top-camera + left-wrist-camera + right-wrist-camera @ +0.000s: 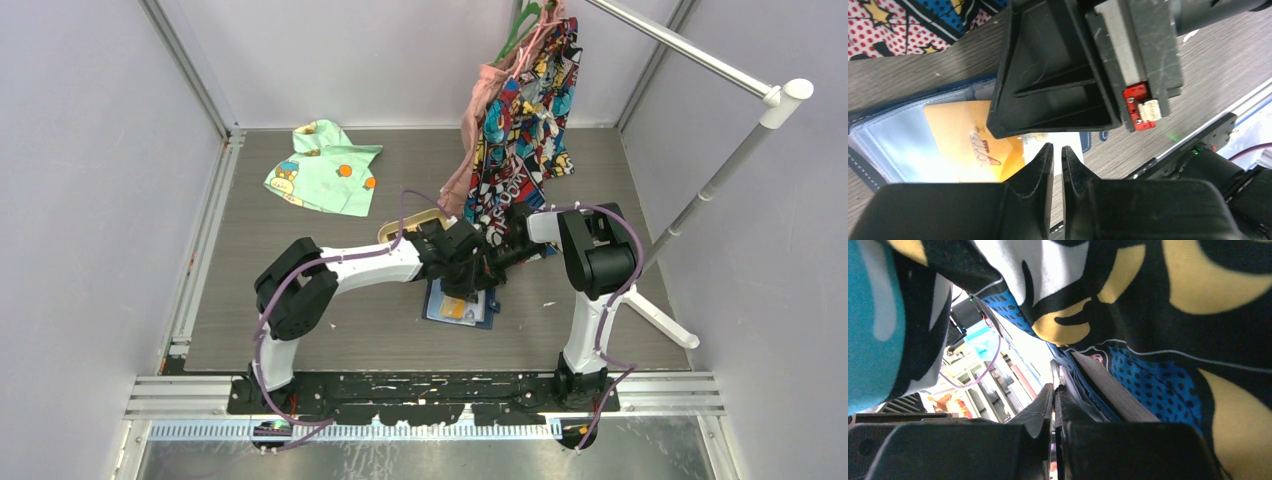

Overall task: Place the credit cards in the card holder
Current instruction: Insert the credit card into the card holder.

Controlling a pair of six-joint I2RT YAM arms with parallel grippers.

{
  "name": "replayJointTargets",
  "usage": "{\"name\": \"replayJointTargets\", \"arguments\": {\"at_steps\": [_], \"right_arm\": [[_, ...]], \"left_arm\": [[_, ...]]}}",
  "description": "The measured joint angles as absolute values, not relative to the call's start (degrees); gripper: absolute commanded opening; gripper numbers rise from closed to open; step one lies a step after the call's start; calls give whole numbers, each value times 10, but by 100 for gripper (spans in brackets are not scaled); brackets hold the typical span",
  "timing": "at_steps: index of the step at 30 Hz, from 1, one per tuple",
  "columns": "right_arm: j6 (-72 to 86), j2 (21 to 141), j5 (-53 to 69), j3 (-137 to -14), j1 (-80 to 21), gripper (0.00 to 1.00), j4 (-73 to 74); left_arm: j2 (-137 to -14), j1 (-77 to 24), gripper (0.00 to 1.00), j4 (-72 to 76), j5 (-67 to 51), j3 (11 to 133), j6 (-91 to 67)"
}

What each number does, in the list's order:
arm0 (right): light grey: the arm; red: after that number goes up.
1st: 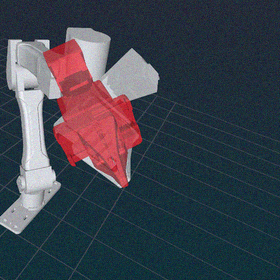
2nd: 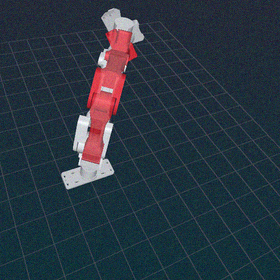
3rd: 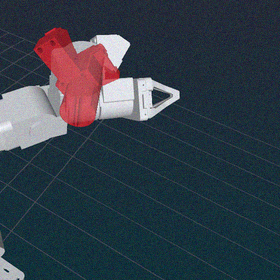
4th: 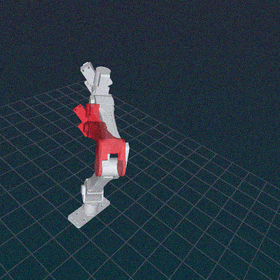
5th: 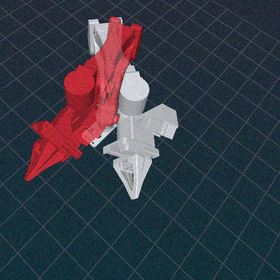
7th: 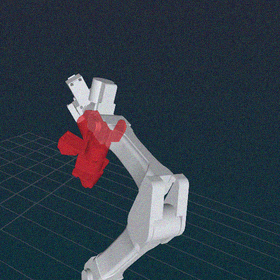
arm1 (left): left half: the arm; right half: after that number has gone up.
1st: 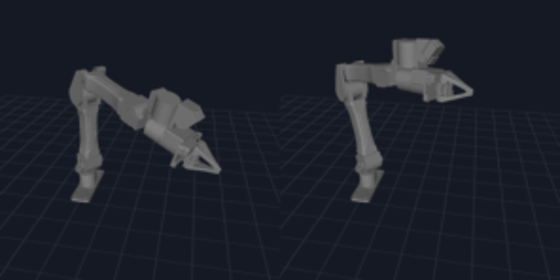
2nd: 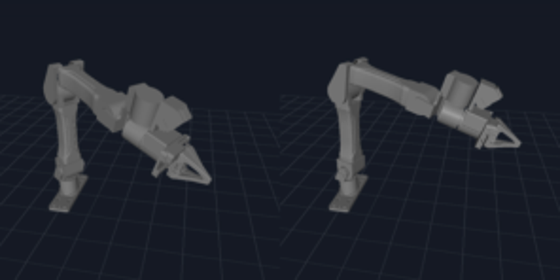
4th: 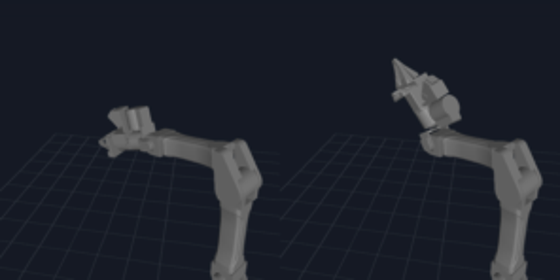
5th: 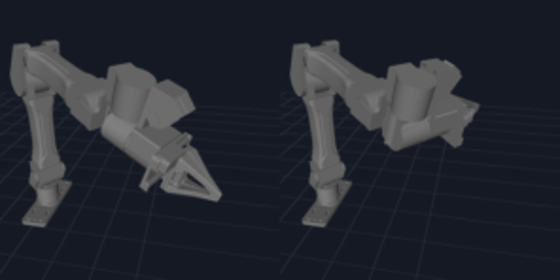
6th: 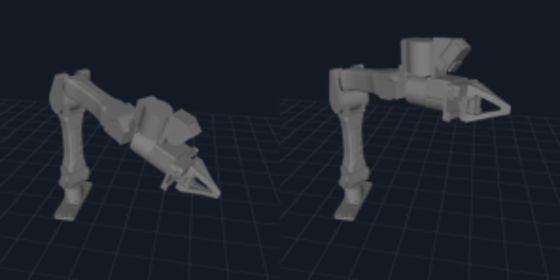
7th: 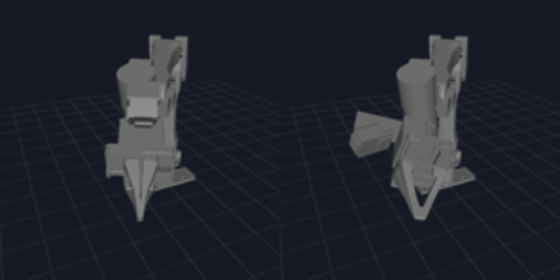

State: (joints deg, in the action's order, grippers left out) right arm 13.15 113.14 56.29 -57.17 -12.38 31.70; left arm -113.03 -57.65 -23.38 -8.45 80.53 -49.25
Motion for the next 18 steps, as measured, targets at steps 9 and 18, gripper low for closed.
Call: {"name": "replayJointTargets", "arguments": {"at_steps": [9, 18], "right_arm": [[132, 1132, 563, -572, -124, 15, 317], [138, 1133, 565, -578, -128, 27, 320]], "left_arm": [[-1138, -580, 15, -262, -56, 806, -478], [-1138, -585, 16, -259, -12, 792, -478]]}}
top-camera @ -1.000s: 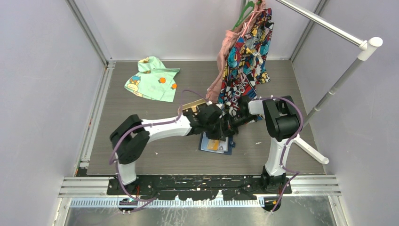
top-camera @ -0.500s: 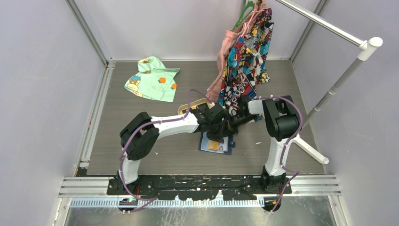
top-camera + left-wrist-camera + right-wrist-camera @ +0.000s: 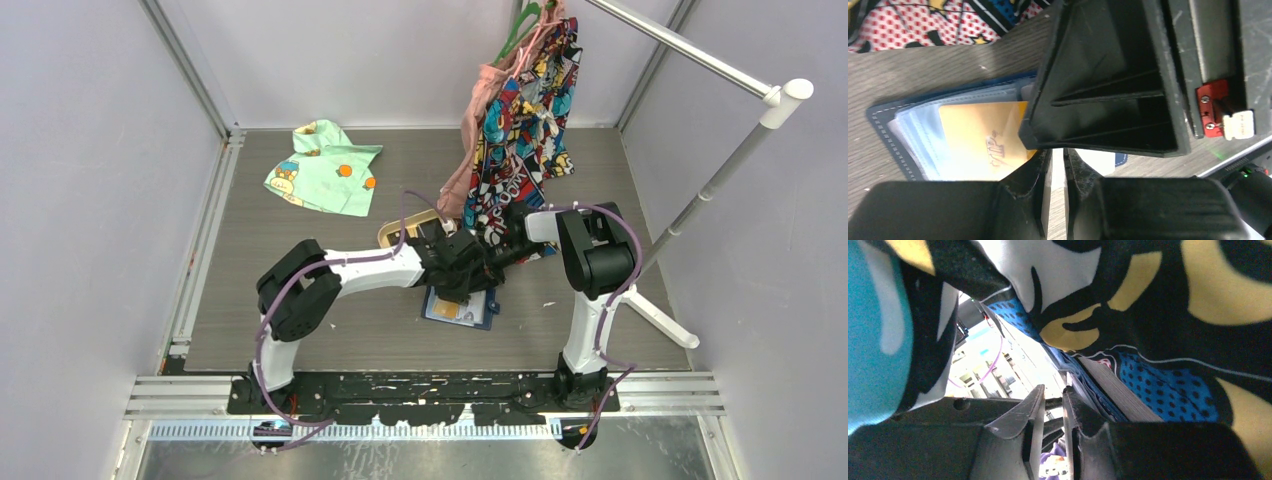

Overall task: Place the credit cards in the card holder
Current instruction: Insert the credit card into the card holder.

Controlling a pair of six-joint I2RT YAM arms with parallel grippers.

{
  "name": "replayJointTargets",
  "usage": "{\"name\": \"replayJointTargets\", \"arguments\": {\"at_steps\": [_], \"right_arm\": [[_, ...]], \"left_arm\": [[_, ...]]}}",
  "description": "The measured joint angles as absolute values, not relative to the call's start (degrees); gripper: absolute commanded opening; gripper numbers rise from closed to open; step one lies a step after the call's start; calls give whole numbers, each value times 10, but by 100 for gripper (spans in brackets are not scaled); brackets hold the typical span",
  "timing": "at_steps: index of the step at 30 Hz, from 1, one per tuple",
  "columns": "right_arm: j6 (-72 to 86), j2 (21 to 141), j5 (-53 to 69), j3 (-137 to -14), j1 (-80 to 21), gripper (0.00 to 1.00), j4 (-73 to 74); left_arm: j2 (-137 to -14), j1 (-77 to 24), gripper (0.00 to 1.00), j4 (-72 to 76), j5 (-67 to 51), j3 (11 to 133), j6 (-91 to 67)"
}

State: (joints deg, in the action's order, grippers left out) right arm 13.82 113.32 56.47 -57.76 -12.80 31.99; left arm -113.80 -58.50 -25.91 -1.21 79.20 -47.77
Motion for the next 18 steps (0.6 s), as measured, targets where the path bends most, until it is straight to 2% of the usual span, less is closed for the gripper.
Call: {"name": "replayJointTargets", "arguments": {"at_steps": [18], "right_arm": [[120, 1112, 551, -583, -131, 34, 334]], "left_arm": [[-1081, -581, 19, -233, 39, 723, -472]]}}
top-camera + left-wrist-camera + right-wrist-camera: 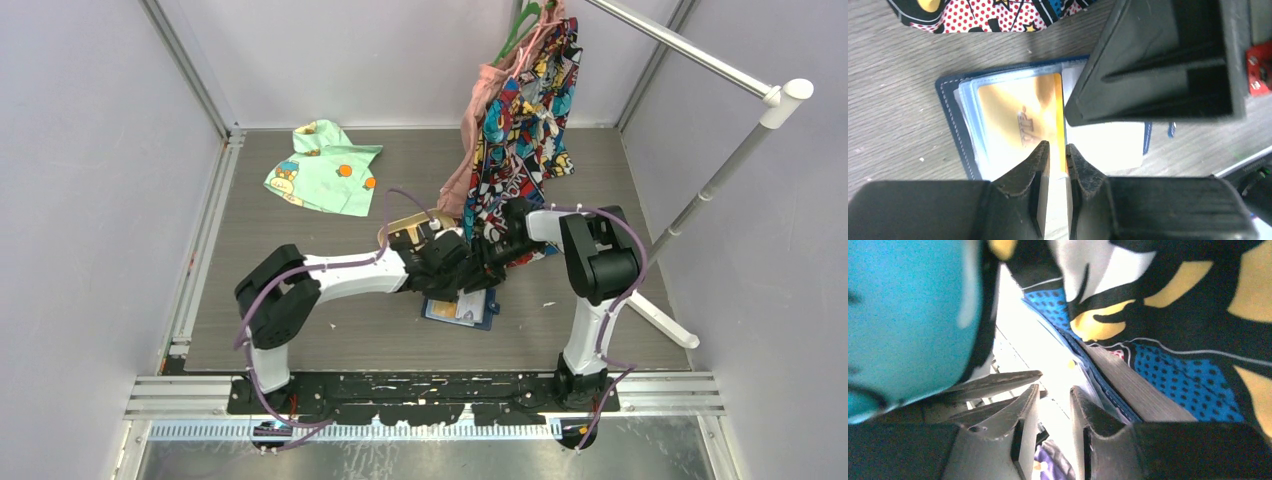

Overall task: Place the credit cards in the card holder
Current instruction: Insert the credit card into the card holder.

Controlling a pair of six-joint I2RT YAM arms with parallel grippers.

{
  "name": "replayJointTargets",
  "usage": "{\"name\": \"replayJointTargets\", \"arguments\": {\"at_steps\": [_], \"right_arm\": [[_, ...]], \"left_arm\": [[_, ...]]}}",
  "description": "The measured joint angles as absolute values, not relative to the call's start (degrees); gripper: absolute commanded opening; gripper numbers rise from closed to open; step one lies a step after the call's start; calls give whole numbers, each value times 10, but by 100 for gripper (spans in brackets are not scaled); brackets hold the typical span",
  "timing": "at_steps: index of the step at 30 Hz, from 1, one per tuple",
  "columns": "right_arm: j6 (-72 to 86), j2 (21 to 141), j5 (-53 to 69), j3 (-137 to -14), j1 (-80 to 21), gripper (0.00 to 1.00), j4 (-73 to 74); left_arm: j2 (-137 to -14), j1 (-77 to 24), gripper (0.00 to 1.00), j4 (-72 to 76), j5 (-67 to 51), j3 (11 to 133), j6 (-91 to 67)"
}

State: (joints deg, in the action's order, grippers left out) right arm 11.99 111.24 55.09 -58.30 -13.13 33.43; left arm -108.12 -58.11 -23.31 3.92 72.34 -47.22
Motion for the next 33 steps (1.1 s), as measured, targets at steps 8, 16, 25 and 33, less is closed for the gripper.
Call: {"name": "replayJointTargets", "arguments": {"at_steps": [8, 16, 25, 33], "right_arm": [[89, 1049, 531, -582, -131, 33, 330], [21, 946, 526, -560, -131, 27, 333], [-165, 776, 517, -501, -168, 16, 288], [-282, 778, 406, -435, -241, 10, 253]], "left_arm": [[-932, -581, 20, -197, 49, 650, -422], [-758, -578, 58, -135, 97, 508, -354], [-670, -523, 60, 40, 31, 349, -376], [-731, -478, 51, 168, -65, 302, -452]]}}
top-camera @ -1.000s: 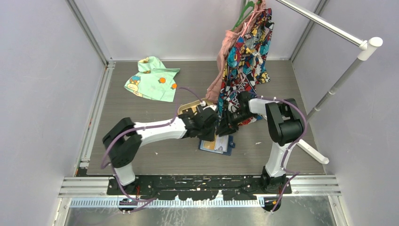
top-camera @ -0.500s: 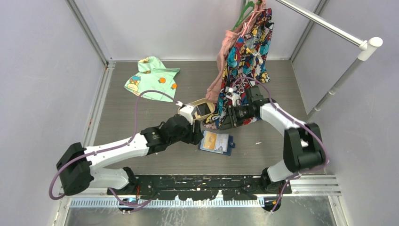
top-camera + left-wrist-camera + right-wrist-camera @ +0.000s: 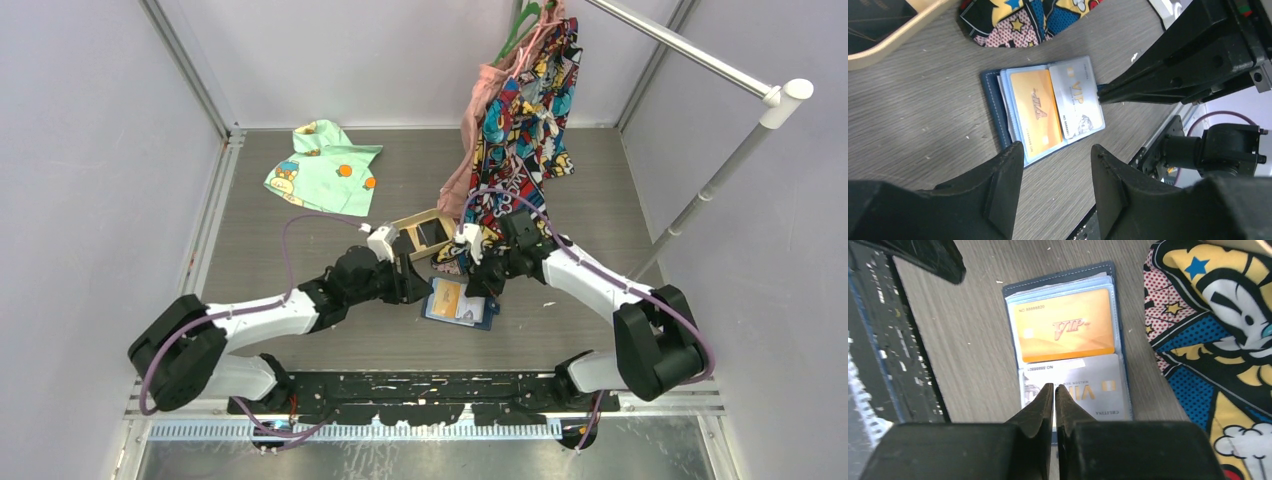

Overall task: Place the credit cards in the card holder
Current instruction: Insert the credit card into the card holder.

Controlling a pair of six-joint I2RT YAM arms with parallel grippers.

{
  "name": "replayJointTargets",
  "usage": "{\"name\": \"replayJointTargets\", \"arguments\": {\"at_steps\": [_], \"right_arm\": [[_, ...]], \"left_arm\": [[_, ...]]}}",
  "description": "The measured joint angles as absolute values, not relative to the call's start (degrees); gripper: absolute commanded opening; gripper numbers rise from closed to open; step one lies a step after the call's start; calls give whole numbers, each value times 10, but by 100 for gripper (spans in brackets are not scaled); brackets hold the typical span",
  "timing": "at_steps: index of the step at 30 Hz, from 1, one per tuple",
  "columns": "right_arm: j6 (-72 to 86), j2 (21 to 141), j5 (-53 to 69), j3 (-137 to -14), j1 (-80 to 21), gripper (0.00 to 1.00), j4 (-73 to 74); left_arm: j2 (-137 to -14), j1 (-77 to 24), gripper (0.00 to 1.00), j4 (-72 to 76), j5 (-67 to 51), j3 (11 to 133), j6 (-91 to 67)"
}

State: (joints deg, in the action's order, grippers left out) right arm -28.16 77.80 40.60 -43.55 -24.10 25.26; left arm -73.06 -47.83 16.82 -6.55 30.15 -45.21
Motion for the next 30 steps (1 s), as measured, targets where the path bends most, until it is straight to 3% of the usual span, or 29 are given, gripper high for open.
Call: {"name": "replayJointTargets", "arguments": {"at_steps": [9, 30], "right_arm": [[-334, 802, 324, -438, -302, 6, 243], [-415, 846, 217, -444, -389, 5, 240]], "left_arm": [[-819, -474, 40, 260, -114, 297, -509], [-919, -460, 40, 348, -167, 277, -577]]}}
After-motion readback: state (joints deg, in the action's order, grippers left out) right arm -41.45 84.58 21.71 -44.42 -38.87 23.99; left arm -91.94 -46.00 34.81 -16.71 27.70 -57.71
